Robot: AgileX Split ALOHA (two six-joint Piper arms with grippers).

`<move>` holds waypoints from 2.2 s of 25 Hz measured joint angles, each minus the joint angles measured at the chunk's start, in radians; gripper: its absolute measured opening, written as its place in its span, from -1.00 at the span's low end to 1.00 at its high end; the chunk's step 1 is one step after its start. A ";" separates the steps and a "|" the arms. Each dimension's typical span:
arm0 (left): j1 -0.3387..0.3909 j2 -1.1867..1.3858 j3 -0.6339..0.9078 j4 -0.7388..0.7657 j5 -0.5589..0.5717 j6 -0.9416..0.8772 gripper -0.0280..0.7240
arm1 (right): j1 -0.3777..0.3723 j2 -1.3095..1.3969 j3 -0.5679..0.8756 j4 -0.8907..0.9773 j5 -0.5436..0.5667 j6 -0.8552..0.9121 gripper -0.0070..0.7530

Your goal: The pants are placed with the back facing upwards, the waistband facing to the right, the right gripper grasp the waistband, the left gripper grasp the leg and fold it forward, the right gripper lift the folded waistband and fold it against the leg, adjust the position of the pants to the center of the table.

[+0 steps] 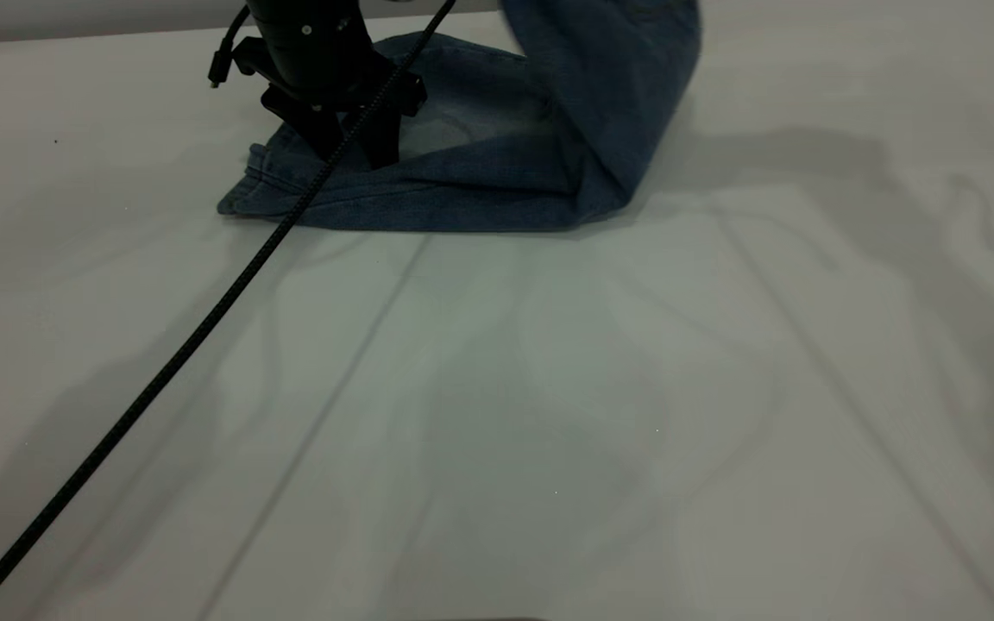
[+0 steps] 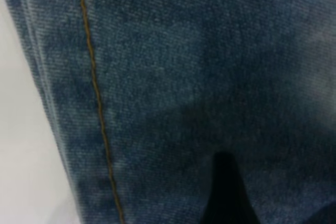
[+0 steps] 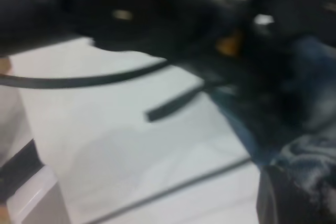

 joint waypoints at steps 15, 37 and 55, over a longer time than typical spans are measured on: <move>0.017 -0.099 -0.388 0.330 0.393 0.003 0.25 | 0.064 0.029 -0.004 0.043 -0.184 0.025 -0.91; 0.018 -0.101 -0.526 0.285 0.393 -0.059 0.25 | 0.284 0.192 -0.004 0.483 -0.528 -0.263 0.19; 0.003 -0.089 -0.260 0.001 0.393 0.145 0.25 | -0.068 0.169 -0.005 -0.398 -0.332 0.493 0.55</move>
